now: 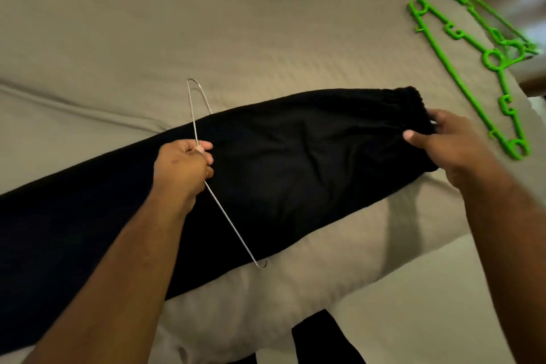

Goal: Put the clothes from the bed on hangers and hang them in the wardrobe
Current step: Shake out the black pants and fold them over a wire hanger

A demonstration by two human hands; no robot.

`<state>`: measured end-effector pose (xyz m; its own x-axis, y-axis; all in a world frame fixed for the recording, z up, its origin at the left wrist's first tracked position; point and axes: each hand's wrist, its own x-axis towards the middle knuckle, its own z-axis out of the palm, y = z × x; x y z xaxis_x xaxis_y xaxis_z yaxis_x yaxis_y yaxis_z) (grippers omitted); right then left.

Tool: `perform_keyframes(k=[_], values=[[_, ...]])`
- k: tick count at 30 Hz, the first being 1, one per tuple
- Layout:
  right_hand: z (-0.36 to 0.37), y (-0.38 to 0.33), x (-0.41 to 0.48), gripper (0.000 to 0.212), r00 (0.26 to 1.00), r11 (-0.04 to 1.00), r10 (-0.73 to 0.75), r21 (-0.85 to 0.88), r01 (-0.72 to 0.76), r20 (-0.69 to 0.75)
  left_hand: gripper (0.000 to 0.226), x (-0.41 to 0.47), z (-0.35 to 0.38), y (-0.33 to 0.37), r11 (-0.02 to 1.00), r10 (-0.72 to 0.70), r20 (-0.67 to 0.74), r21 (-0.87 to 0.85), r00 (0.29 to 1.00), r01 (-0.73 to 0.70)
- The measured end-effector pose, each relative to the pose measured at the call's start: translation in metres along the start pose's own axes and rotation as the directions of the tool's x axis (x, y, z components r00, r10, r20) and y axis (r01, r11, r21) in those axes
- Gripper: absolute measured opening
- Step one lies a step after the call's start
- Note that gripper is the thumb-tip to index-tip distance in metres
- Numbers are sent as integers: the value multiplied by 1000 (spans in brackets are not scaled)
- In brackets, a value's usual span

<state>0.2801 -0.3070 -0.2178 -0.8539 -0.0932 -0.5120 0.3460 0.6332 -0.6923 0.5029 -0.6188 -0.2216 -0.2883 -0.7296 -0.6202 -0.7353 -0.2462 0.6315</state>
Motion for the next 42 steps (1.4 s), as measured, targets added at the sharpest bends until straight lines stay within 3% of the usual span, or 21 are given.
perform_keyframes(k=[3, 5, 7, 9, 12, 15, 17, 19, 21, 22, 24, 27, 31, 35, 38, 42], values=[[28, 16, -5, 72, 982, 953, -92, -301, 40, -163, 23, -5, -44, -21, 999, -35, -35, -16, 999, 34], [57, 6, -27, 70, 943, 854, -195, -519, 29, -269, 24, -9, -64, -33, 998, -59, -32, -31, 998, 58], [96, -11, -64, 64, 870, 797, -408, -572, 192, -276, 23, -12, -84, -44, 994, -106, -52, -27, 993, 105], [146, -22, -106, 56, 813, 735, -570, -517, 438, -121, 21, -12, -103, -53, 987, -154, -89, -55, 984, 149], [227, -20, -166, 47, 755, 679, -611, -334, 654, 237, 20, -12, -126, -63, 974, -205, -117, -118, 972, 192], [285, -23, -222, 60, 647, 704, -506, -161, 692, 570, 23, -17, -132, -70, 976, -163, -75, -157, 984, 149], [312, -25, -247, 73, 599, 785, -389, -88, 613, 700, 28, -18, -135, -72, 976, -133, -48, -178, 990, 123], [330, -28, -265, 61, 627, 890, -326, 7, 455, 708, 33, -20, -139, -72, 962, -138, 7, -235, 990, 136], [341, -32, -278, 31, 721, 953, -279, 92, 288, 634, 31, -24, -146, -70, 941, -133, 76, -305, 988, 150], [344, -35, -281, 19, 770, 958, -277, 109, 264, 575, 26, -27, -150, -69, 929, -117, 117, -339, 986, 151], [346, -42, -285, 18, 828, 949, -315, 147, 278, 464, 7, -33, -162, -70, 931, -33, 161, -355, 986, 89], [338, -59, -288, 22, 871, 930, -359, 205, 304, 336, 27, -37, -186, -79, 953, 111, 162, -298, 980, -59], [311, -101, -299, 20, 887, 925, -349, 262, 275, 302, 30, -55, -201, -91, 971, 230, 221, -115, 948, -208], [259, -169, -325, 21, 872, 902, -392, 309, 301, 294, 53, -97, -194, -83, 890, 422, 288, 52, 860, -454], [204, -231, -349, 21, 862, 890, -425, 302, 342, 276, 57, -139, -197, -47, 817, 546, 271, 36, 793, -575], [125, -300, -376, 19, 834, 856, -509, 226, 464, 213, 48, -193, -210, 8, 713, 648, 377, 7, 662, -701]])
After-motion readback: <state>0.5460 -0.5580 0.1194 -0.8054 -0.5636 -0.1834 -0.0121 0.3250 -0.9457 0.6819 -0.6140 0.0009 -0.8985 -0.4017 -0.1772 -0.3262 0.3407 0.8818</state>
